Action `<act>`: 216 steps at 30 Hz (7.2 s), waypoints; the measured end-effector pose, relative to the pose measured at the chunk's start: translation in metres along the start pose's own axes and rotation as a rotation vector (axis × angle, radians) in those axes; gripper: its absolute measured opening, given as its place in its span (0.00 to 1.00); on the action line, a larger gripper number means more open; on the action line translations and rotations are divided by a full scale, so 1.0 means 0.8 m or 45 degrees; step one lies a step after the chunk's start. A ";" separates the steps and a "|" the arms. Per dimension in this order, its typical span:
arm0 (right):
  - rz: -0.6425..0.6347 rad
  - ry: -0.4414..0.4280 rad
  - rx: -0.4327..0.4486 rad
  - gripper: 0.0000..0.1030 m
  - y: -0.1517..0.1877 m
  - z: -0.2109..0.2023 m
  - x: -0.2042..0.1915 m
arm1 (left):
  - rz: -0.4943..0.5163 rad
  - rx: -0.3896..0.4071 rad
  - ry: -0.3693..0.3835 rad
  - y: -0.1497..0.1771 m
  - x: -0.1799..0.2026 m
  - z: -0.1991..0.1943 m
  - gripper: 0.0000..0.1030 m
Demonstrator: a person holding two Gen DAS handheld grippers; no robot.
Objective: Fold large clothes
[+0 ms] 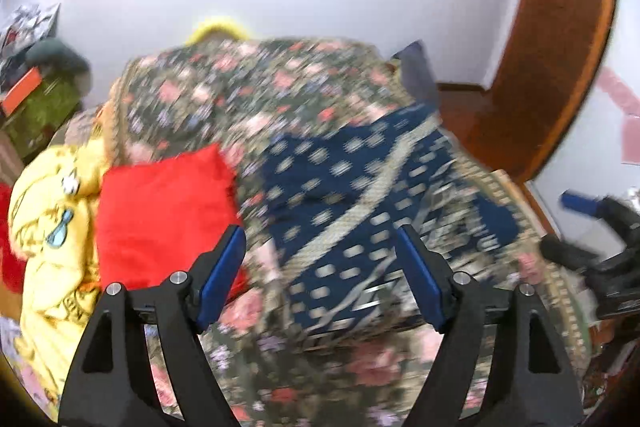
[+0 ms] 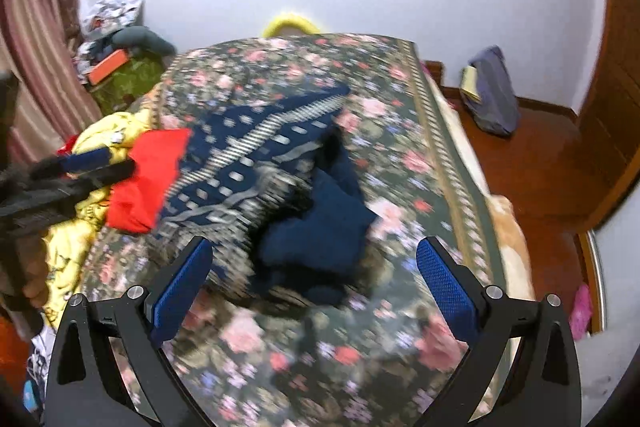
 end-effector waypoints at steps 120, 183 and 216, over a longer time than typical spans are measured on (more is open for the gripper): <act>-0.070 -0.498 -0.365 0.38 -0.063 0.341 -0.253 | -0.629 -0.180 0.196 0.063 -0.386 0.130 0.74; -0.240 -0.176 0.810 0.92 -0.048 -0.230 -0.312 | -0.081 0.985 -0.214 0.144 -0.114 -0.485 0.99; -0.271 -0.097 0.774 1.00 -0.034 -0.229 -0.311 | -0.137 0.905 -0.227 0.157 -0.115 -0.449 0.99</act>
Point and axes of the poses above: each gripper's, at about its wrist camera, not at the fingertips, and z roughly the way its jaws point, x to its right, y to its underside, the point moved 8 cm from there along z, roughly the way its jaws point, and after that the axes turned 5 degrees about -z, right-handed, at the moved point
